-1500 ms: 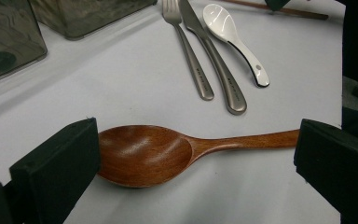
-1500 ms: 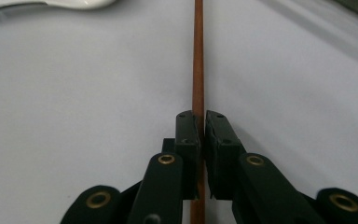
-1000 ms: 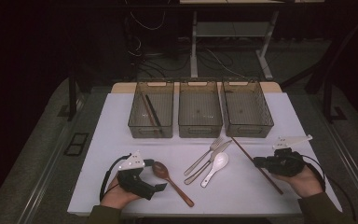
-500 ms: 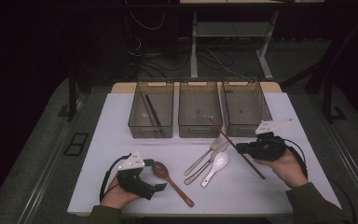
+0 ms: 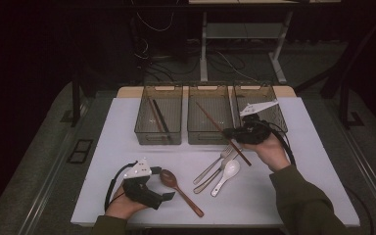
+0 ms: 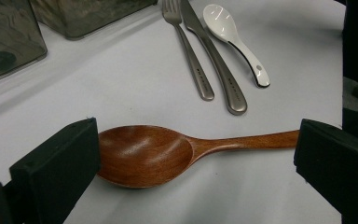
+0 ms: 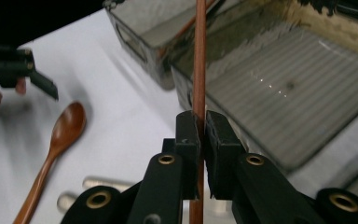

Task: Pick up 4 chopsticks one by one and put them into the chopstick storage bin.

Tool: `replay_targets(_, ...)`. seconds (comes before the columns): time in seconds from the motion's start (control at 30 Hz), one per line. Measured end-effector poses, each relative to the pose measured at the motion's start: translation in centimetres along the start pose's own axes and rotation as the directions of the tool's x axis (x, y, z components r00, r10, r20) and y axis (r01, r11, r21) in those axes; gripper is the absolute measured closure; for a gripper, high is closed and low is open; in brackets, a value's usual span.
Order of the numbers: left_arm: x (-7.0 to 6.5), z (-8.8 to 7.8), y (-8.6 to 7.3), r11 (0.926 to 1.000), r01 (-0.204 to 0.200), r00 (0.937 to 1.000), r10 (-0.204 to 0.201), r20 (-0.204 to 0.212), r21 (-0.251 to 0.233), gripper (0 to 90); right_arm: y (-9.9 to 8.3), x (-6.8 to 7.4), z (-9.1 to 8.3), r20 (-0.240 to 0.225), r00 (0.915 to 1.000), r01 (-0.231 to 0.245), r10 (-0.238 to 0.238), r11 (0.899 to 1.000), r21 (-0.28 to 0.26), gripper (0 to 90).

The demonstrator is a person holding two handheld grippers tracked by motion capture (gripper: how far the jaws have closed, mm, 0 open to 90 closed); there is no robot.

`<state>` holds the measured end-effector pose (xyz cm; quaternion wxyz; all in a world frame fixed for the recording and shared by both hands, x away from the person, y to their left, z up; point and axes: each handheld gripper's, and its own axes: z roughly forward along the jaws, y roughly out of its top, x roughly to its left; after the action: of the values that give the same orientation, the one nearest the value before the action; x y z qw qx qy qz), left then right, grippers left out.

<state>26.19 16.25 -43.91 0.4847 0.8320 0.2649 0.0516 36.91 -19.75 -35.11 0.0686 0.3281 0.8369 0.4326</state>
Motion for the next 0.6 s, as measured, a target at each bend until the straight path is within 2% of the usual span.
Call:
replay_targets(0.2,0.0,0.1,0.0,1.0000,-0.002,1.0000,0.002,0.004,0.003,0.0,2.8,0.1,1.9,-0.004,1.0000,-0.006,0.006,1.000,-0.021,84.2)
replay_targets(0.6,0.1,0.0,0.0,1.0000,-0.004,0.9999,0.004,0.012,-0.002,0.0,9.5,1.9,7.4,-0.002,1.0000,0.005,-0.005,0.998,-0.066,84.2)
